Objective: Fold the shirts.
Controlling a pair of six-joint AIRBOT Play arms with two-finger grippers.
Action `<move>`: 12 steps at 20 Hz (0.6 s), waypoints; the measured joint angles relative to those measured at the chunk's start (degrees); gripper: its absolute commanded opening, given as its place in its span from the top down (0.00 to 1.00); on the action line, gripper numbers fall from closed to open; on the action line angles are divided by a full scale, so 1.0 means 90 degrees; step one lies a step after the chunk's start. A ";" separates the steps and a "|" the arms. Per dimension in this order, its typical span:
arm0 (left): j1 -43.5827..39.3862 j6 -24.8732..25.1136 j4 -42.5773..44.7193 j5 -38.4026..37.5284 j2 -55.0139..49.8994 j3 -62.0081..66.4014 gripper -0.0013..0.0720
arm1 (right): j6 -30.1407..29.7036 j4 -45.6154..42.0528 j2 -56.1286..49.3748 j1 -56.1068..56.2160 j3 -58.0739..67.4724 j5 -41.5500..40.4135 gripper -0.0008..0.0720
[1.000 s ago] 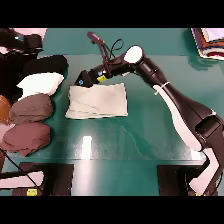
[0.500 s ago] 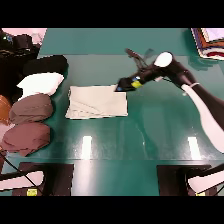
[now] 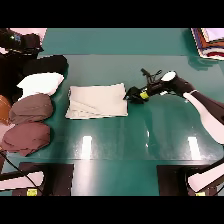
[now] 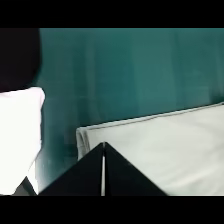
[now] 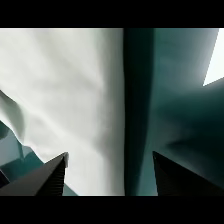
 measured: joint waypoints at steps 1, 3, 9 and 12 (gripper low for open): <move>-0.0068 0.0015 -0.0010 0.0017 -0.0007 0.0000 0.95 | -0.0017 0.0078 -0.0182 0.0117 0.0197 -0.0051 0.24; -0.0231 0.0034 -0.0022 0.0022 -0.0024 0.0000 0.95 | -0.0039 0.0182 -0.0561 0.0342 0.0651 -0.0058 0.49; -0.0787 0.0036 -0.0044 -0.0005 -0.0044 0.0000 0.95 | -0.0078 0.0165 -0.0974 0.0510 0.1491 0.0027 0.97; -0.1061 -0.0073 -0.0049 -0.0012 -0.0041 0.0000 0.95 | -0.0104 -0.0170 -0.0612 0.0245 0.1600 0.0124 0.97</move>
